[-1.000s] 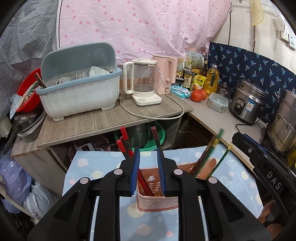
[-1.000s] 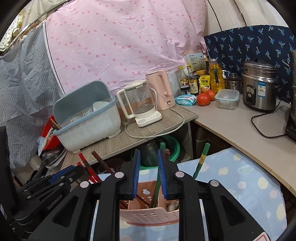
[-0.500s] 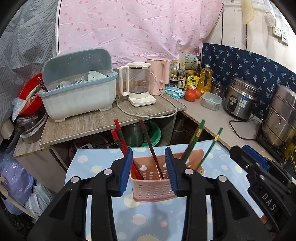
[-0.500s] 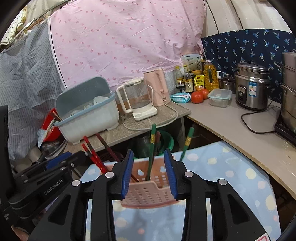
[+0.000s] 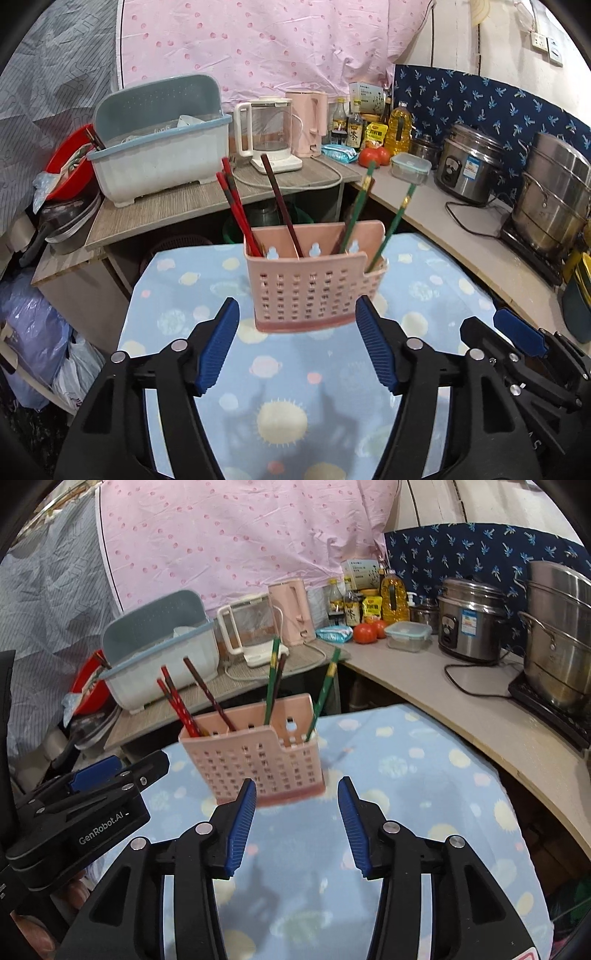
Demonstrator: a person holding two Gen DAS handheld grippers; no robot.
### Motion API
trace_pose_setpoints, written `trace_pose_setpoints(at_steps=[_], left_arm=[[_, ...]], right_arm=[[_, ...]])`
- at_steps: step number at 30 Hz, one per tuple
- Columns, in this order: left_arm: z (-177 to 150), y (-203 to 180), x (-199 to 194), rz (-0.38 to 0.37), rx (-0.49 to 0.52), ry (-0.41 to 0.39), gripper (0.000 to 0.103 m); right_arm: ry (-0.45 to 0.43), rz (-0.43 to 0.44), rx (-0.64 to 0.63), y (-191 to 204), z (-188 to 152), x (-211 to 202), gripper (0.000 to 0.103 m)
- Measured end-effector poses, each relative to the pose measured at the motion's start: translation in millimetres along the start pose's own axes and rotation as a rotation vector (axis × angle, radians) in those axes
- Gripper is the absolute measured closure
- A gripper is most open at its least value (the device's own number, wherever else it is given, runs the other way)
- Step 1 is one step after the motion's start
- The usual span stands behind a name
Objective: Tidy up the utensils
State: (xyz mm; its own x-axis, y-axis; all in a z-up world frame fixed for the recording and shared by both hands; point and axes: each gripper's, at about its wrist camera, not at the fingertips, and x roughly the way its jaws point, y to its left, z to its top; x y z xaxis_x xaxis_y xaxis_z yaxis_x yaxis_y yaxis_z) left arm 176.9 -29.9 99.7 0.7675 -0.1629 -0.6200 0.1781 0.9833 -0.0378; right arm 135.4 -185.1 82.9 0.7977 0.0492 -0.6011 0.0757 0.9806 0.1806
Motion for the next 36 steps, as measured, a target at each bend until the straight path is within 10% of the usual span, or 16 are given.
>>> trace_pose_setpoints(at_steps=[15, 25, 36], left_arm=[[-57.7, -15.5, -12.4, 0.049, 0.017, 0.053, 0.016], [-74.0, -9.6, -12.6, 0.089, 0.013, 0.071, 0.010], [-80.9, -10.2, -11.9, 0.113, 0.023, 0.084, 0.007]], right_arm=[[0.072, -0.048, -0.021, -7.6, -53.6, -15.8, 0.056], [0.053, -0.087, -0.006, -17.5, -66.0, -22.6, 0.020], [0.033, -0.122, -0.006, -22.0, -73.0, -26.4, 0.006]])
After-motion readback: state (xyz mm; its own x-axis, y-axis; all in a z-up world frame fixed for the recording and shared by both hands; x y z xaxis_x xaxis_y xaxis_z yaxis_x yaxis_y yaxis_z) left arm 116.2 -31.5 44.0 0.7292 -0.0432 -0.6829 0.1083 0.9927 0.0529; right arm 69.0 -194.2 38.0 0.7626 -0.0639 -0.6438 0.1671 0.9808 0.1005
